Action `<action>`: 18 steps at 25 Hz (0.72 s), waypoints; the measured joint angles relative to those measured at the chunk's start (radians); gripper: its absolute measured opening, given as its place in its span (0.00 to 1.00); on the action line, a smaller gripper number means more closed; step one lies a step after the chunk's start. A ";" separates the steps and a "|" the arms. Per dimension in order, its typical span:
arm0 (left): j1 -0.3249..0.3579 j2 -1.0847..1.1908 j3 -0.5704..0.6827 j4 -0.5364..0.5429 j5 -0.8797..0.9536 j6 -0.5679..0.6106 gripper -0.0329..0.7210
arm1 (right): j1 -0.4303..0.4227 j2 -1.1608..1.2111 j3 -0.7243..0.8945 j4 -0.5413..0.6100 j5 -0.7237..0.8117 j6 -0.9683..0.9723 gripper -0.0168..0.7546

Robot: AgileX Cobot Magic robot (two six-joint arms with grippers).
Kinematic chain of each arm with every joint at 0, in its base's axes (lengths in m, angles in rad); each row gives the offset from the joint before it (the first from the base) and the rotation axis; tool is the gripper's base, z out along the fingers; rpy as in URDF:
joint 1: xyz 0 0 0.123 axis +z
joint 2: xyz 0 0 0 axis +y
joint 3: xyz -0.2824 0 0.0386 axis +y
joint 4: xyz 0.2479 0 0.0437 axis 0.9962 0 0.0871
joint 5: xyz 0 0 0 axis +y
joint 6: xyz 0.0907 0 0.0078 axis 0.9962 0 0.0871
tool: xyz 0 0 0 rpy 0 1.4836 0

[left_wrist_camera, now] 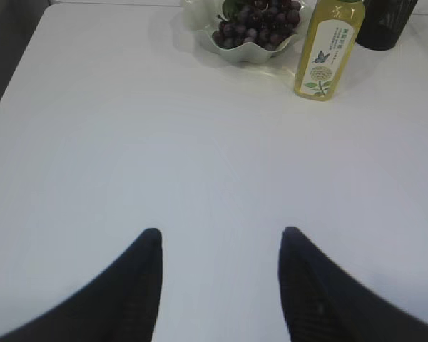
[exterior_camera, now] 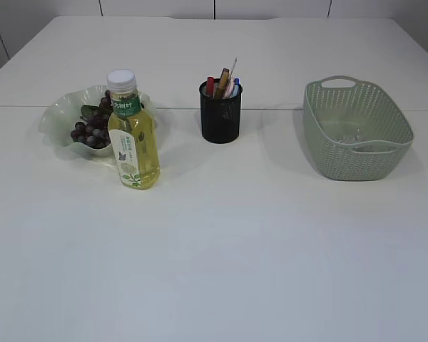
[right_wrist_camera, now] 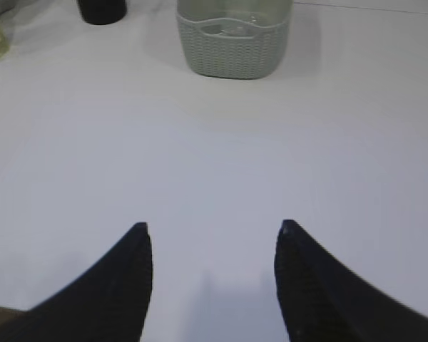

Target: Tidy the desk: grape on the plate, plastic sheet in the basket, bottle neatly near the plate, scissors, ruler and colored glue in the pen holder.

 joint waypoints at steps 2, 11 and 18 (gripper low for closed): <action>0.000 0.000 0.000 0.000 0.000 0.000 0.55 | -0.060 0.000 0.000 -0.005 0.000 0.000 0.59; 0.020 0.000 0.000 0.001 -0.002 0.000 0.52 | -0.158 0.000 0.000 -0.005 0.000 0.000 0.59; 0.020 0.000 0.000 0.001 -0.002 0.000 0.52 | -0.158 0.000 0.000 0.000 0.000 0.000 0.59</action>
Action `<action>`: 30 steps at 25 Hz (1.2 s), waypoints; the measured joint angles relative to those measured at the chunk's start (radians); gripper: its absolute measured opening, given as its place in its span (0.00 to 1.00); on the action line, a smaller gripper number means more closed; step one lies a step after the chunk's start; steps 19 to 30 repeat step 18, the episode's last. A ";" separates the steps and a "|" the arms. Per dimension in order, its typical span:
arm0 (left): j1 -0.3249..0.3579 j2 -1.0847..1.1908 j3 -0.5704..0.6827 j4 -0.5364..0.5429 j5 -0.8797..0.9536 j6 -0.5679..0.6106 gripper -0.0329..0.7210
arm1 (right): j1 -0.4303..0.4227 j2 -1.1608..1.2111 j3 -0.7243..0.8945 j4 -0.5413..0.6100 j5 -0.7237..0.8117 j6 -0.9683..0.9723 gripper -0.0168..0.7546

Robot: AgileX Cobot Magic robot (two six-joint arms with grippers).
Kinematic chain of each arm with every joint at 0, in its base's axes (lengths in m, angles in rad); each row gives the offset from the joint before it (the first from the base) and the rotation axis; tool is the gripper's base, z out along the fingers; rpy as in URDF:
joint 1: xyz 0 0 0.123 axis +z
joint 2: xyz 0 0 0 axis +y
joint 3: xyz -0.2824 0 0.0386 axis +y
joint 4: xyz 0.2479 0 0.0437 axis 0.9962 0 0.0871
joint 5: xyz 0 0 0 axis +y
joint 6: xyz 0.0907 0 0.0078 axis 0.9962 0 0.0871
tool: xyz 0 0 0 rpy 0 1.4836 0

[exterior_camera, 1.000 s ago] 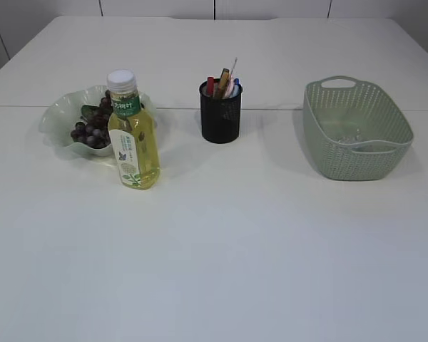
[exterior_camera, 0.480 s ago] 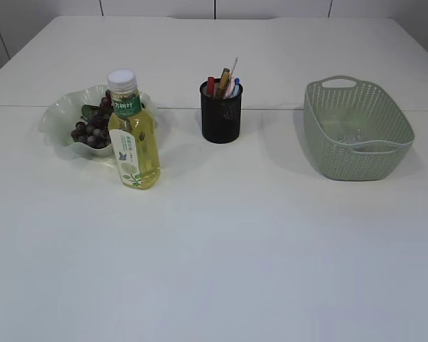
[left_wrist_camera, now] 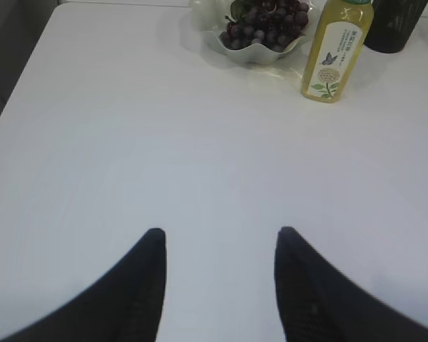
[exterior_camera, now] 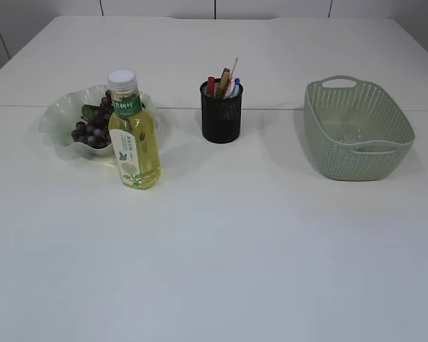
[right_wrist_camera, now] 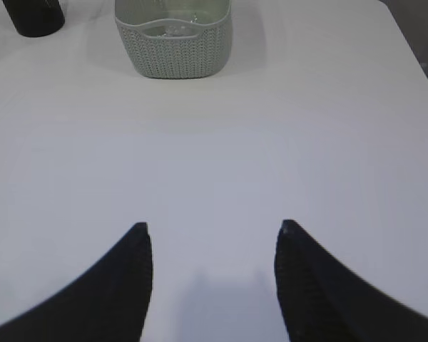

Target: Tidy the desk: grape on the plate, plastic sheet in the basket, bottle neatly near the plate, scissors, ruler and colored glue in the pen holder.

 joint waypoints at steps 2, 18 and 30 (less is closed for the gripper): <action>0.000 0.000 0.000 0.000 0.000 0.000 0.52 | 0.000 0.000 0.000 0.000 0.000 0.000 0.59; 0.000 0.000 0.000 0.000 0.000 0.000 0.52 | 0.000 0.000 0.000 0.000 0.000 0.000 0.59; 0.000 0.000 0.000 0.000 0.000 0.000 0.52 | 0.000 0.000 0.000 0.000 0.000 0.000 0.59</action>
